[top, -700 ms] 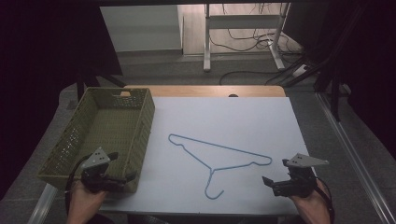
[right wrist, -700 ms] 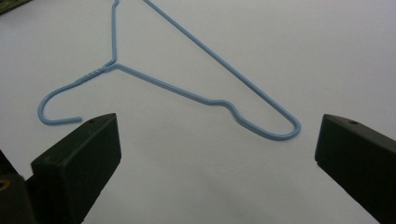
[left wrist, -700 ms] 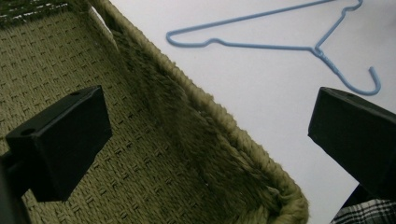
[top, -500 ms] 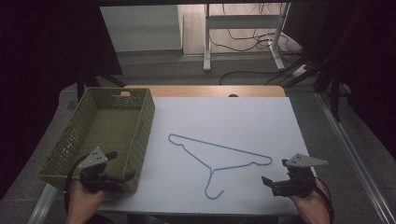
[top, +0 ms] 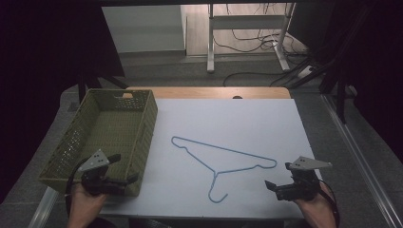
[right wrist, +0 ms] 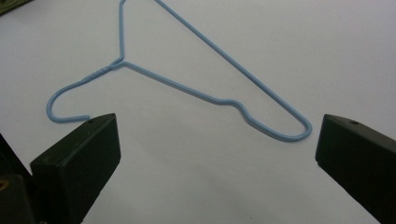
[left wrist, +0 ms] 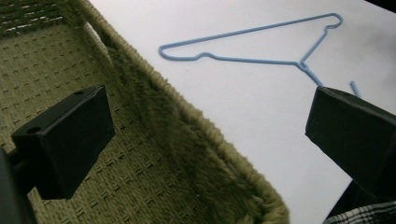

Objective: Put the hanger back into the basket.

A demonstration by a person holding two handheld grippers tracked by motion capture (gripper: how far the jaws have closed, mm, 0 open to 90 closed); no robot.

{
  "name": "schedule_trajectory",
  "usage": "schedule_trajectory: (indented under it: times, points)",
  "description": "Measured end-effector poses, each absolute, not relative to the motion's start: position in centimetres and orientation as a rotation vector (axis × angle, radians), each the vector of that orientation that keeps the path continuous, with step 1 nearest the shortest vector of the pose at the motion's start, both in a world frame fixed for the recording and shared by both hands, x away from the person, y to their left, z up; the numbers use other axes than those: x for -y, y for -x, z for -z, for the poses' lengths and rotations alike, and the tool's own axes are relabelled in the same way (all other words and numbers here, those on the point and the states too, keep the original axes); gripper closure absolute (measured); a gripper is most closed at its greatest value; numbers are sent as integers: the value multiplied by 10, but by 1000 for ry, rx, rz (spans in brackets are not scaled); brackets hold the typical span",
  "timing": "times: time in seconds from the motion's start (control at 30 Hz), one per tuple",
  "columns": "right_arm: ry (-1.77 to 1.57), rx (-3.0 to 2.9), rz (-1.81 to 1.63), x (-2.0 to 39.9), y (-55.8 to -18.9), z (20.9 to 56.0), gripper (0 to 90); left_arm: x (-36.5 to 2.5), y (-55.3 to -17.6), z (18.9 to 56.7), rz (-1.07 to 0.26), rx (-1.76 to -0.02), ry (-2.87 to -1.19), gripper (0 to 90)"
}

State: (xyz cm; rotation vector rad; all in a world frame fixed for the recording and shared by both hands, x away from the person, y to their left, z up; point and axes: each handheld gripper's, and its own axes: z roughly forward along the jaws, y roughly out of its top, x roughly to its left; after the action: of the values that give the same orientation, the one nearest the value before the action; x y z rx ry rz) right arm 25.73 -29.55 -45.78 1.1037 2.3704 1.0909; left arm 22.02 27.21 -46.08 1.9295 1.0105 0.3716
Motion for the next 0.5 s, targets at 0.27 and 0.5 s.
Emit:
schedule_trajectory:
  times: [0.27,0.5]
  points:
    - [-1070,-2379,-1073,292,-260,449,8,-263,-221,453,-333,-980,-1933,12]
    - [-1080,-2399,-1084,285,-265,438,5,-244,-228,443,-292,-923,-1949,12]
